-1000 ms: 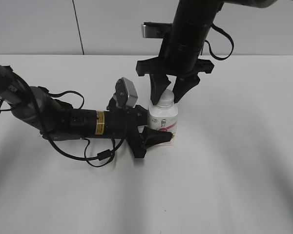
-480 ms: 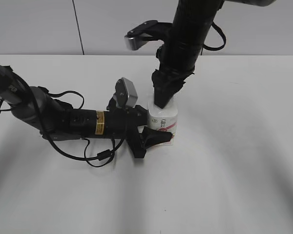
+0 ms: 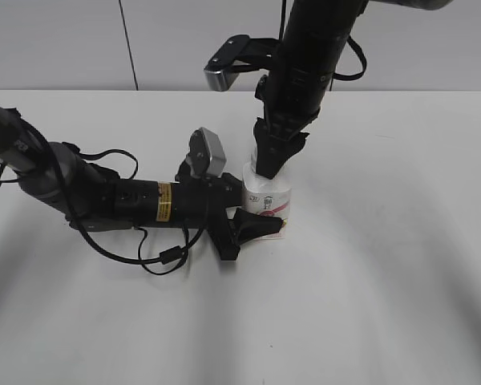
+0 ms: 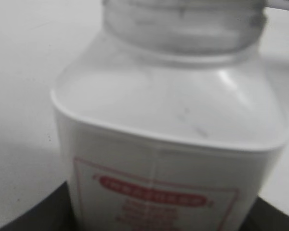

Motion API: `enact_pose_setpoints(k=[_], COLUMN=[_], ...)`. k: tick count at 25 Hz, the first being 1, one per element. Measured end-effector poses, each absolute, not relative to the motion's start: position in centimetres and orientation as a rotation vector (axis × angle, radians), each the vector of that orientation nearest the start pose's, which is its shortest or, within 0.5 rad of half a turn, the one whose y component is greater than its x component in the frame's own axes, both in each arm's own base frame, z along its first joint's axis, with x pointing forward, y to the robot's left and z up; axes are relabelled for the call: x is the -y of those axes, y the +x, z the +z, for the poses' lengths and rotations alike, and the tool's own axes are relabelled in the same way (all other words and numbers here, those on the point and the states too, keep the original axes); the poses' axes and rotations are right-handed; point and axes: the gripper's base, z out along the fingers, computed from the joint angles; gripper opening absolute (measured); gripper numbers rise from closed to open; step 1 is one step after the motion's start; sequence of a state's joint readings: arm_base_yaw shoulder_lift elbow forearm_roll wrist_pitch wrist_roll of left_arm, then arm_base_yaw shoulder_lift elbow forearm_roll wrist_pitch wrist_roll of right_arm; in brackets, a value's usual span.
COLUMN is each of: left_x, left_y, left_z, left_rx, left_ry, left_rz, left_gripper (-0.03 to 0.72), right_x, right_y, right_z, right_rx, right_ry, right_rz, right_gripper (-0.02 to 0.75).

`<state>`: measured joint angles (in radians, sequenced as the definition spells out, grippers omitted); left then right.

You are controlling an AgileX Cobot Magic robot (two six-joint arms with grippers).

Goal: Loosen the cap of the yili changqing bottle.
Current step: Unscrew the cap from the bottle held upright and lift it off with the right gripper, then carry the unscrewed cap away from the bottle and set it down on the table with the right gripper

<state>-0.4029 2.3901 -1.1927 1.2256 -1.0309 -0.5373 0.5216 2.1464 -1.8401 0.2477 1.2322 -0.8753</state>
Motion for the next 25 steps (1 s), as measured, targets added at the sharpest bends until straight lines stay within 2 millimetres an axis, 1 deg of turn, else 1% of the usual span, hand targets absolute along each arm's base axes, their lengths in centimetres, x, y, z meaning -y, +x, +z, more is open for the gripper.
enact_pose_setpoints(k=[8,17,18,21,23,25], left_x=[22.8,22.8,22.8,22.8,22.8,22.8], left_y=[34.7,34.7,34.7,34.7,34.7,34.6], left_z=[4.2,4.2,4.2,4.2,4.2,4.2], left_rx=[-1.596,-1.593,-1.593,-1.593,-1.593,-1.593], left_ry=[1.278,1.284,1.283,1.283,1.283,1.284], left_rz=[-0.991,-0.992,-0.992,-0.992,-0.992,-0.992], left_gripper=[0.405,0.403,0.403,0.403,0.403,0.403], right_x=[-24.0,-23.6,-23.5,-23.1,-22.4,-21.4], right_y=[37.7,37.2,37.2,37.1,37.4,37.9], right_z=[22.1,24.7,24.9,25.8,26.0,25.9], right_rx=[-2.321,-2.276,-2.291,-2.393,-2.476,-2.577], right_ry=[-1.838,-1.807,-1.782,-1.631,-1.513,-1.357], right_rz=[0.296,0.266,0.265,0.253,0.219,0.191], right_gripper=[0.396,0.396,0.396,0.396,0.395,0.395])
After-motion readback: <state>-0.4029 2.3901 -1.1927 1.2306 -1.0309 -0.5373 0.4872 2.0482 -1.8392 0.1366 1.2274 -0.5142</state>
